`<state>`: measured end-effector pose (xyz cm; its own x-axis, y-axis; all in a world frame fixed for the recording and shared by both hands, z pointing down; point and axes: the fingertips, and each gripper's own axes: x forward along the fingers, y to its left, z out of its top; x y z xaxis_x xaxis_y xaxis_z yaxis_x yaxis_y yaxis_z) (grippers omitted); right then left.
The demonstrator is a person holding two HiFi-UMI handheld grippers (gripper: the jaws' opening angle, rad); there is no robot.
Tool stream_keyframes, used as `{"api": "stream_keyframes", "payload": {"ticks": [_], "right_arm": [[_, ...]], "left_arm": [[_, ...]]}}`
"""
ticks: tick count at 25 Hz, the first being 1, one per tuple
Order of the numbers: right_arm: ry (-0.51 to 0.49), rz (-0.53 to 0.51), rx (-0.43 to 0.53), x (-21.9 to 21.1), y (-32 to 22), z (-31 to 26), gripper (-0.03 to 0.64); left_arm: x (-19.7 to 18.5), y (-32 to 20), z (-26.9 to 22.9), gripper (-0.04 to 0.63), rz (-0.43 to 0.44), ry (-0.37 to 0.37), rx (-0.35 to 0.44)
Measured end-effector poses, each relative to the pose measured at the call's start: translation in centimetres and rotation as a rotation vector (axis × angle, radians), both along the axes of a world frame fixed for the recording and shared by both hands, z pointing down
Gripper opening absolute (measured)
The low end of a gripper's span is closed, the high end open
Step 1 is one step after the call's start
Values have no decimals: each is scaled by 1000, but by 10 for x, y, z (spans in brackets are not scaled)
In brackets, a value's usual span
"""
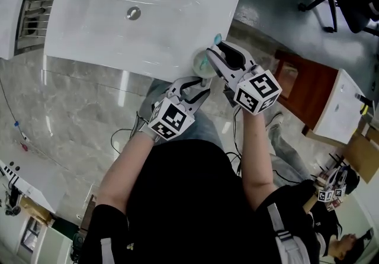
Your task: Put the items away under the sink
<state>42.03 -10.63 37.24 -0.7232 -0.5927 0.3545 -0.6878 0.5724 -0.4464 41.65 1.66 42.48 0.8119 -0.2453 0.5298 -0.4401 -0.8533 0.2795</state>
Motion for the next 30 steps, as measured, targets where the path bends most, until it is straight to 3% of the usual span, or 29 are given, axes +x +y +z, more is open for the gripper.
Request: {"api": "stream_keyframes", "payload": {"ticks": [8, 20, 30], "right_arm": [[10, 2, 10, -6, -3, 0, 97], [-34, 7, 29, -19, 9, -24, 49], [-103, -20, 79, -77, 27, -68, 44]], "left_arm": [[4, -7, -6, 60, -14, 29, 31], [-12, 8, -25, 52, -12, 63, 93], [-71, 33, -58, 52, -60, 92, 130]]}}
